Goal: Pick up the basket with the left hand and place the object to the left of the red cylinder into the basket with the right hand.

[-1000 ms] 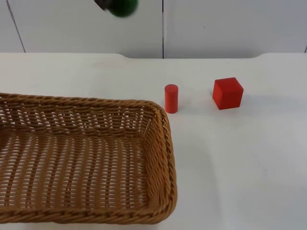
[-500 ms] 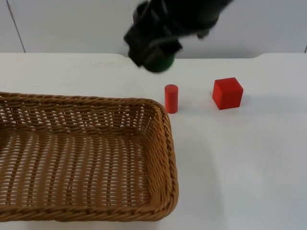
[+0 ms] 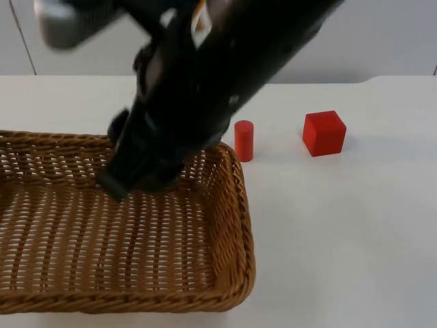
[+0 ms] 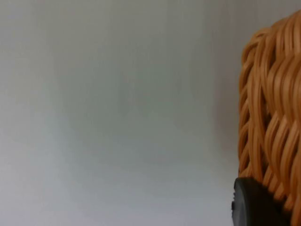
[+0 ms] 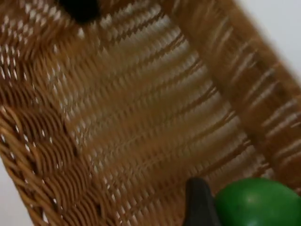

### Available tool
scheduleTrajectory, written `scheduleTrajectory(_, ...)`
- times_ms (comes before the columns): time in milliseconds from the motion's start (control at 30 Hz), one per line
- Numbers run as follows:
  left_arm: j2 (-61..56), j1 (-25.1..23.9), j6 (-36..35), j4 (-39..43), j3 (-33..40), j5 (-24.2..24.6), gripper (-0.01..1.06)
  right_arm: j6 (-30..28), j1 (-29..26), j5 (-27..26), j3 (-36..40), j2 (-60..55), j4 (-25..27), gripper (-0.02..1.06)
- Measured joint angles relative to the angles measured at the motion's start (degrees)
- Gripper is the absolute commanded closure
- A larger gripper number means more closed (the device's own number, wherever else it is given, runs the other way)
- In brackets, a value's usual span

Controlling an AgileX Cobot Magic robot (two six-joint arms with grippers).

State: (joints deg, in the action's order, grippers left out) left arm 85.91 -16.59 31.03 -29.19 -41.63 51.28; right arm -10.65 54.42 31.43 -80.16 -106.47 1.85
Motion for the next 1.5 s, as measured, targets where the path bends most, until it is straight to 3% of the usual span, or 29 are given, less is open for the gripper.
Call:
scheduleTrajectory(67, 0.00, 0.00, 0.00, 0.00, 0.00, 0.00, 1.05, 0.00, 0.00, 0.00, 0.04, -1.91, 0.00, 1.04)
scheduleTrajectory(133, 0.00, 0.00, 0.00, 0.00, 0.00, 0.00, 1.05, 0.00, 0.09, 0.00, 0.04, -4.08, 0.00, 0.96)
scheduleTrajectory(200, 0.00, 0.00, 0.00, 0.00, 0.00, 0.00, 1.05, 0.00, 0.09, 0.00, 0.04, -5.02, 0.00, 0.75)
scheduleTrajectory(233, 0.00, 0.00, 0.00, 0.00, 0.00, 0.00, 1.05, 0.30, 0.09, 0.00, 0.04, -5.71, 0.00, 0.75)
scheduleTrajectory(267, 0.00, 0.00, 0.00, 0.00, 0.00, 0.00, 1.05, 0.41, 0.13, 0.00, 0.04, -5.97, 0.00, 0.66)
scheduleTrajectory(367, 0.00, 0.00, 0.00, 0.00, 0.00, 0.00, 1.05, 0.55, 0.13, 0.11, 0.04, -6.21, 0.08, 0.34)
scheduleTrajectory(400, 0.00, 0.00, 0.00, -0.14, 0.00, 0.00, 1.05, 0.68, 0.13, 0.11, 0.04, -6.21, 0.08, 0.34)
scheduleTrajectory(500, 0.00, 0.00, 0.00, -0.18, 0.00, -0.10, 1.05, 1.13, 0.13, 0.40, 0.04, -6.21, 0.08, 0.17)
scheduleTrajectory(633, 0.00, 0.00, 0.00, -0.42, 0.00, -0.10, 1.05, 2.12, 0.13, 0.73, -0.19, -4.86, 0.08, 0.16)
scheduleTrajectory(933, 0.00, 0.68, 0.24, -0.88, 0.00, -0.10, 1.05, 2.49, 0.13, 0.52, -0.43, 15.24, -1.23, 0.17)
scheduleTrajectory(1133, 1.42, 8.94, 0.45, -5.79, 0.00, -2.82, 1.05, 3.85, 0.13, 0.62, 2.85, 29.48, -3.05, 0.17)
scheduleTrajectory(1233, 5.33, 14.93, 0.68, -10.49, 0.00, -7.10, 1.05, 9.82, 0.13, 1.01, 8.60, 38.50, -9.20, 0.17)
scheduleTrajectory(1267, 5.33, 14.93, 0.68, -10.49, 0.00, -7.10, 1.05, 9.82, 0.13, 1.01, 8.60, 38.50, -9.20, 0.17)
scheduleTrajectory(1400, 14.09, 22.59, 1.89, -15.98, -0.42, -14.33, 1.05, 21.11, 0.13, 3.17, 15.98, 47.61, -20.89, 0.17)
scheduleTrajectory(1433, 14.09, 22.59, 1.89, -15.98, -0.42, -14.33, 1.05, 21.11, 0.13, 3.17, 15.98, 47.61, -20.89, 0.17)
scheduleTrajectory(1500, 17.79, 25.07, 2.38, -17.63, -1.98, -16.18, 1.05, 26.98, 0.13, 4.72, 19.14, 52.08, -27.19, 0.17)
